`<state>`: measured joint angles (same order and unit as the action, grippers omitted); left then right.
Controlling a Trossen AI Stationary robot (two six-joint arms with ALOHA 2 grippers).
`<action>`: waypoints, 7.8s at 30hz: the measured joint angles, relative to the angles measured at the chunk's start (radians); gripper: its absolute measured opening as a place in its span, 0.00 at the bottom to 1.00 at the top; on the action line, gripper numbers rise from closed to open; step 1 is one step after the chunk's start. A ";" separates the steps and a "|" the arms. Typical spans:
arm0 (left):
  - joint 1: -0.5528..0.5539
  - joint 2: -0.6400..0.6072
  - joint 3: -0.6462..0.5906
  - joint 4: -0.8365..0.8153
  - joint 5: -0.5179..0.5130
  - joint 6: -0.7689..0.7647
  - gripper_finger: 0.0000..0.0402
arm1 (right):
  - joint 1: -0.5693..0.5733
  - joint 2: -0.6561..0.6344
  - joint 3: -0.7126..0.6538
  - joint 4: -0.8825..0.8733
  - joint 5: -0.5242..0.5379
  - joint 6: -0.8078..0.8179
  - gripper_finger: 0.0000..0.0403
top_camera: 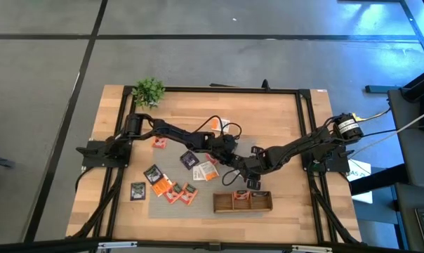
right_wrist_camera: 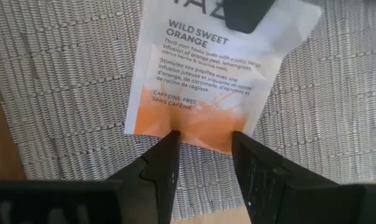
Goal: Pick & Place Tea
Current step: Put the orange tea bag into the left compartment of the wooden organizer
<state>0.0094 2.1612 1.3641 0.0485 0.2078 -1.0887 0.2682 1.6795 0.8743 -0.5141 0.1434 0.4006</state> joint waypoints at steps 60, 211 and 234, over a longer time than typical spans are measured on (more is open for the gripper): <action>-0.300 -0.249 0.540 -0.895 -0.190 0.627 0.01 | 0.097 -0.651 0.084 -0.225 0.229 0.087 0.37; 0.041 -0.562 -0.249 -0.349 -0.188 0.898 0.14 | -0.246 -0.458 0.083 0.080 0.170 -0.052 0.37; 0.356 -0.362 -0.247 -0.176 -0.146 0.592 0.03 | -0.555 -0.195 0.083 0.158 -0.045 0.119 0.37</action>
<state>0.3653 1.7991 1.1175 -0.1274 0.0623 -0.4968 -0.2864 1.4844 0.9577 -0.3563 0.0982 0.5192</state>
